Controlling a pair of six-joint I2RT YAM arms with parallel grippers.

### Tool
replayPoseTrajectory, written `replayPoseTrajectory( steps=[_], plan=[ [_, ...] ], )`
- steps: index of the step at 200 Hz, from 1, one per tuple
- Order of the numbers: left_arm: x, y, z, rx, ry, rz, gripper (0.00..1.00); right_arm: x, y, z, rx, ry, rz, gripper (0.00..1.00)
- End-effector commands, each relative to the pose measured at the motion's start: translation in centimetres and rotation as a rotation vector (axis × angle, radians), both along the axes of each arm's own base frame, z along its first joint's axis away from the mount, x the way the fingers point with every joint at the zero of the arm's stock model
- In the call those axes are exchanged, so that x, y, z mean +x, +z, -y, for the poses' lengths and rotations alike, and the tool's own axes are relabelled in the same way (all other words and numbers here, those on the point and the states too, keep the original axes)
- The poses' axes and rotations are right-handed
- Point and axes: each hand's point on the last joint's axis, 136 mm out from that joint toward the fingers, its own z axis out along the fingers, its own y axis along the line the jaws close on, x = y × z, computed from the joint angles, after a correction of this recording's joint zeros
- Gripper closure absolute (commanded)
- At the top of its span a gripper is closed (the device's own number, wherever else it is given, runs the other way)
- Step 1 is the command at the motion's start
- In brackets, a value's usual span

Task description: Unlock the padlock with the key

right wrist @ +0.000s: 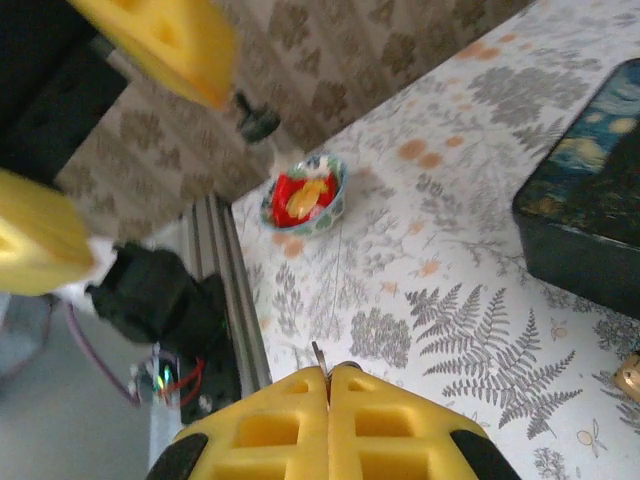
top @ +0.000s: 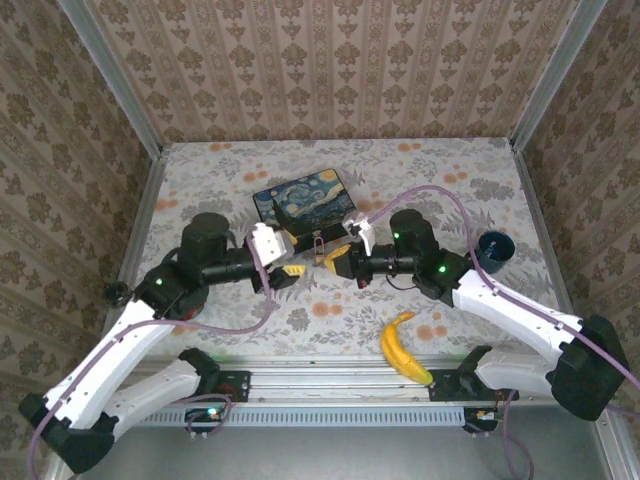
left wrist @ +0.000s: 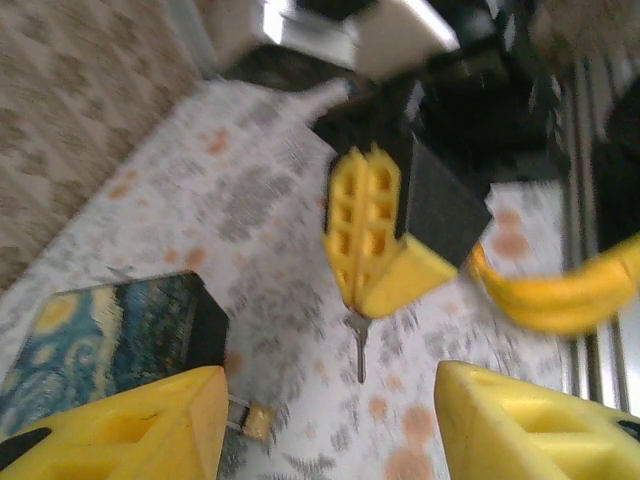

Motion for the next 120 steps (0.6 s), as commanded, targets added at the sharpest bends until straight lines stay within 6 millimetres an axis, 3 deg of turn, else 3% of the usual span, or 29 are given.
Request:
replayPoseTrajectory(
  steps=[1,56,120],
  plan=[
    [2.1,4.6,-0.5,-0.275,0.152,-0.058,0.42,1.7,3.7,0.9,0.181,-0.104,0.01,1.0],
    [4.7,3.3,-1.3,-0.432,0.31,-0.374,0.39,3.2,5.4,2.2,0.287,-0.211,-0.03,1.0],
    [6.7,0.9,-1.9,-0.583,0.426,-0.495,0.37,5.1,3.8,4.2,0.445,-0.384,-0.105,1.0]
  ],
)
